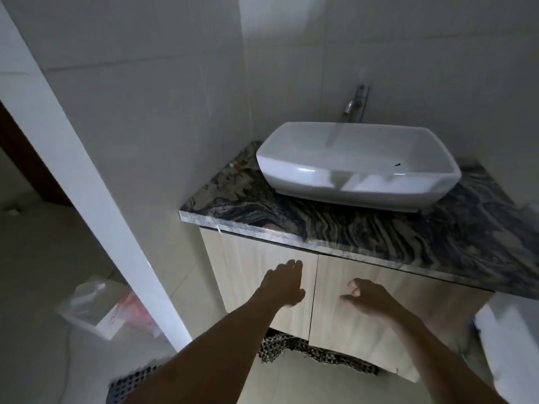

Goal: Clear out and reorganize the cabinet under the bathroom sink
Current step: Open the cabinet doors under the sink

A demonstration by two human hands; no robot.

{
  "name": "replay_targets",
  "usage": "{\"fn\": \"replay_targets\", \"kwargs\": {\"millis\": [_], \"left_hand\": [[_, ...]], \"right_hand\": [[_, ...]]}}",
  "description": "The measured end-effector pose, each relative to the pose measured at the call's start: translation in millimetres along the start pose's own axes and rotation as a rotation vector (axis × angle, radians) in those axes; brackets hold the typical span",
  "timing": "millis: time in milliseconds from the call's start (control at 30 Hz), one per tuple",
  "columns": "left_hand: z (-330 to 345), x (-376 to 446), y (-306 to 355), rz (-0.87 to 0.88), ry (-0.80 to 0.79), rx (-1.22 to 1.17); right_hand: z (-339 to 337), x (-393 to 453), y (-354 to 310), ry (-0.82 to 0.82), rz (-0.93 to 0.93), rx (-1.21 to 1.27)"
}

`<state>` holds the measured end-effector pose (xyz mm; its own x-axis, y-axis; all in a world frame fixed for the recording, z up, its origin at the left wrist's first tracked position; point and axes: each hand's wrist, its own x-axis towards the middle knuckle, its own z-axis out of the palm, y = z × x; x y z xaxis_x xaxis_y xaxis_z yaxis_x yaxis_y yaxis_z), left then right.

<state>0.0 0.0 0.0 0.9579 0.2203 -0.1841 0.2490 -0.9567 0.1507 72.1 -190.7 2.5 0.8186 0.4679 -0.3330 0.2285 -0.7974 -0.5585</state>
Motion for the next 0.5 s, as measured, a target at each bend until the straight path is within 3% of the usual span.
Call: {"fn": "replay_targets", "kwargs": {"millis": [33, 167, 367, 500], "left_hand": [[10, 10, 2, 0.006, 0.043, 0.03], [71, 61, -18, 0.107, 0.483, 0.085], [116, 129, -52, 0.276, 0.882, 0.178], [123, 147, -59, 0.321, 0.994, 0.106]], "right_hand": [[13, 12, 3, 0.011, -0.004, 0.029], [66, 70, 17, 0.149, -0.09, 0.092], [130, 144, 44, 0.675, -0.402, 0.121], [156, 175, 59, 0.966, -0.622, 0.147]]}}
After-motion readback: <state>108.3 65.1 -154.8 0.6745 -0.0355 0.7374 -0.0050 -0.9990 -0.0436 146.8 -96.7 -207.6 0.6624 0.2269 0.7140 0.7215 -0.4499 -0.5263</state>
